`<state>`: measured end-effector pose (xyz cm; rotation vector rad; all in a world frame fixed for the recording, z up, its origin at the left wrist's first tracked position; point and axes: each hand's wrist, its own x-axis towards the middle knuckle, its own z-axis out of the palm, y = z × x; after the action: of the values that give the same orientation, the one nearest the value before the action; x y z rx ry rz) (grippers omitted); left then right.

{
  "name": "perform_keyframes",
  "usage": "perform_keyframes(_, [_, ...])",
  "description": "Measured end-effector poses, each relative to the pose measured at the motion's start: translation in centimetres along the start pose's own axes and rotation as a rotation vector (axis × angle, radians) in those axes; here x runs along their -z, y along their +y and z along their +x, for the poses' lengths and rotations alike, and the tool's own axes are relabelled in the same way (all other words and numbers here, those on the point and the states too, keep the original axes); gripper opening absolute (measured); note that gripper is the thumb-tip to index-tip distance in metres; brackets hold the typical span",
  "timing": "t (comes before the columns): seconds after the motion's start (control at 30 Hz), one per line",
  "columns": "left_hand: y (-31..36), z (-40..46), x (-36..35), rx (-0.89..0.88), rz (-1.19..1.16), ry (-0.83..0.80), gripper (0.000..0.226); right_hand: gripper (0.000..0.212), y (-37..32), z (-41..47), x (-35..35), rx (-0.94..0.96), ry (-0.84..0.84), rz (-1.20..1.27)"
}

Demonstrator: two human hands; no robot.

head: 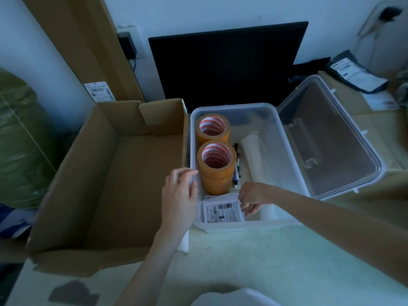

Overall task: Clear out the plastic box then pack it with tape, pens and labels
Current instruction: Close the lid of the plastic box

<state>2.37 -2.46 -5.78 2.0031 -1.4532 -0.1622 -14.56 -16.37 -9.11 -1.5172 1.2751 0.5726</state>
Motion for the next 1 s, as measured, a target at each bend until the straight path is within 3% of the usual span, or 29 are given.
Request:
perform_keyframes(0.13, [0.1, 0.1, 0.1, -0.025, 0.049, -0.013, 0.025, 0.023, -0.2, -2.1, 1.5, 0.165, 0.195, -0.069])
perform_keyframes(0.23, [0.0, 0.2, 0.4, -0.042, 0.075, -0.028, 0.026, 0.017, -0.1, -4.4, 2.2, 0.332, 0.369, 0.055])
perform_keyframes(0.37, [0.6, 0.3, 0.9, -0.02, 0.059, -0.068, 0.028, 0.014, 0.5, -9.4, 3.3, 0.537, 0.719, 0.104])
perform_keyframes(0.5, [0.7, 0.3, 0.8, -0.002, 0.058, -0.09, 0.029, 0.013, 1.9, -12.8, 4.3, 0.623, 1.036, 0.218])
perform_keyframes(0.63, [0.9, 0.2, 0.7, -0.002, 0.09, -0.066, 0.027, 0.02, 4.5, -14.1, 5.8, 0.551, 1.281, 0.171])
perform_keyframes(0.7, [0.9, 0.1, 0.5, -0.007, 0.091, -0.049, 0.026, 0.025, 6.1, -13.9, 6.6, 0.417, 1.372, 0.069])
perform_keyframes(0.83, [0.9, -0.1, 0.3, -0.012, 0.093, -0.032, 0.024, 0.038, 8.1, -13.7, 7.4, 0.061, 1.302, -0.022])
perform_keyframes(1.0, [1.0, -0.1, 0.2, -0.02, 0.105, -0.022, 0.021, 0.041, 8.3, -13.7, 7.4, 0.029, 1.299, -0.002])
